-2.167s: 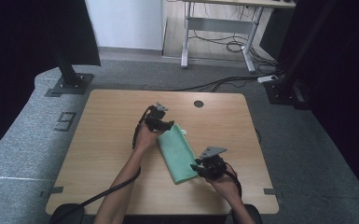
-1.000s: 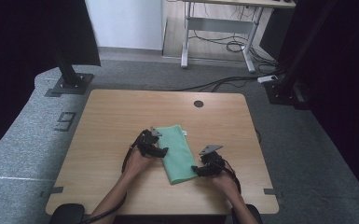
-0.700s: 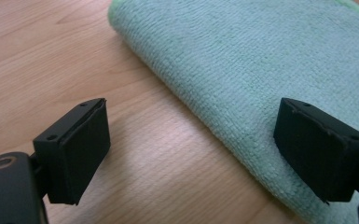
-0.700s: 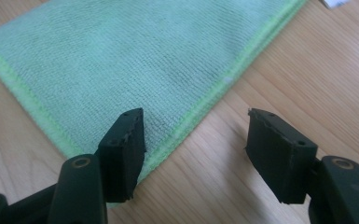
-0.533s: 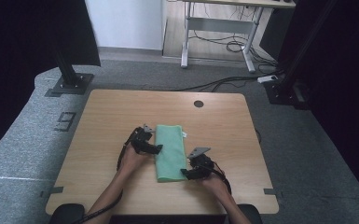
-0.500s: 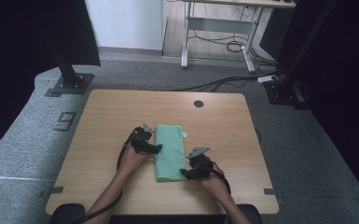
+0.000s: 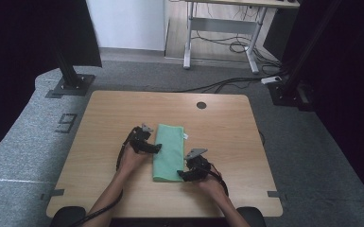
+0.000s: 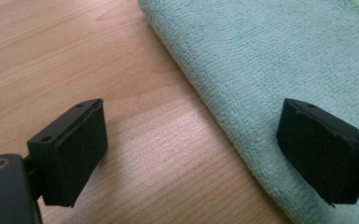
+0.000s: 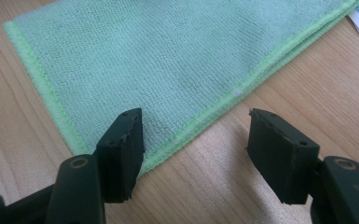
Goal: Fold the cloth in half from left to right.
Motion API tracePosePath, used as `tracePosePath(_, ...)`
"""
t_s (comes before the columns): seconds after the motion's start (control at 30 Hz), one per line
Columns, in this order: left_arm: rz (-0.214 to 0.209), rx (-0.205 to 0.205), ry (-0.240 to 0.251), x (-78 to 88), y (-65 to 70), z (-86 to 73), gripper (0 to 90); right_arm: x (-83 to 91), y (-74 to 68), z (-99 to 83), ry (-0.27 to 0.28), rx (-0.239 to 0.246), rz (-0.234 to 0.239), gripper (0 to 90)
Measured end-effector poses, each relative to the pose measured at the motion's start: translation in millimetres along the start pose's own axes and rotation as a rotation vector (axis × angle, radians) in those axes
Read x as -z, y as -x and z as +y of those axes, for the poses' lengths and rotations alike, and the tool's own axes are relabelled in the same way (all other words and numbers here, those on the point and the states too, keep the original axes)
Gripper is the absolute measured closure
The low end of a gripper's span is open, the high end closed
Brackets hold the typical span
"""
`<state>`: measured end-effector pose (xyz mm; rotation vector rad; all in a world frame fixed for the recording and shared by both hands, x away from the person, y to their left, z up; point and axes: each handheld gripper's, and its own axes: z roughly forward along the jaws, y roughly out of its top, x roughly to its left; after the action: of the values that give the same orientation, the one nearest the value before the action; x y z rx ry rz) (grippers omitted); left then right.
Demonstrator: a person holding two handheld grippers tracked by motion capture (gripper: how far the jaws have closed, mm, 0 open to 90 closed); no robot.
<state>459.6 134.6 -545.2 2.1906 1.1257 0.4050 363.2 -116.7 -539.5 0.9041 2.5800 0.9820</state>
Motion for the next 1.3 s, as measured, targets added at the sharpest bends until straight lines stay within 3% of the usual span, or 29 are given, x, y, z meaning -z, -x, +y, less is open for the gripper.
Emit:
tracePosePath(0.17,-0.005,0.000,0.001,-0.3,-0.3,0.1,8.7,-0.2,1.0,-0.3,0.001,-0.002,0.000,34.2)
tracePosePath(0.3,0.009,-0.025,0.009,3.6,3.9,2.2,9.1,0.5,0.7,0.0,0.003,0.006,-0.008,33.4)
tracePosePath(0.53,-0.042,-0.028,0.055,22.7,10.3,-3.2,9.5,10.6,7.3,0.9,0.047,-0.028,-0.010,26.2)
tracePosePath(0.77,-0.074,-0.055,0.060,48.9,16.5,-18.9,6.4,26.4,19.5,-2.9,0.076,-0.058,-0.026,17.8)
tracePosePath(0.93,-0.104,-0.074,0.056,67.0,23.6,-32.8,4.0,33.7,23.3,-5.4,0.073,-0.050,-0.032,14.4)
tracePosePath(1.07,-0.104,-0.095,0.046,80.2,28.2,-45.1,2.2,41.3,25.6,-9.1,0.073,-0.047,-0.055,12.5)
tracePosePath(1.17,-0.096,-0.103,0.041,88.2,28.5,-54.3,0.8,47.5,29.1,-14.8,0.070,-0.055,-0.085,4.9)
tracePosePath(1.3,-0.082,-0.086,0.039,95.4,24.9,-68.8,0.4,51.6,33.2,-21.2,0.072,-0.072,-0.101,0.5)
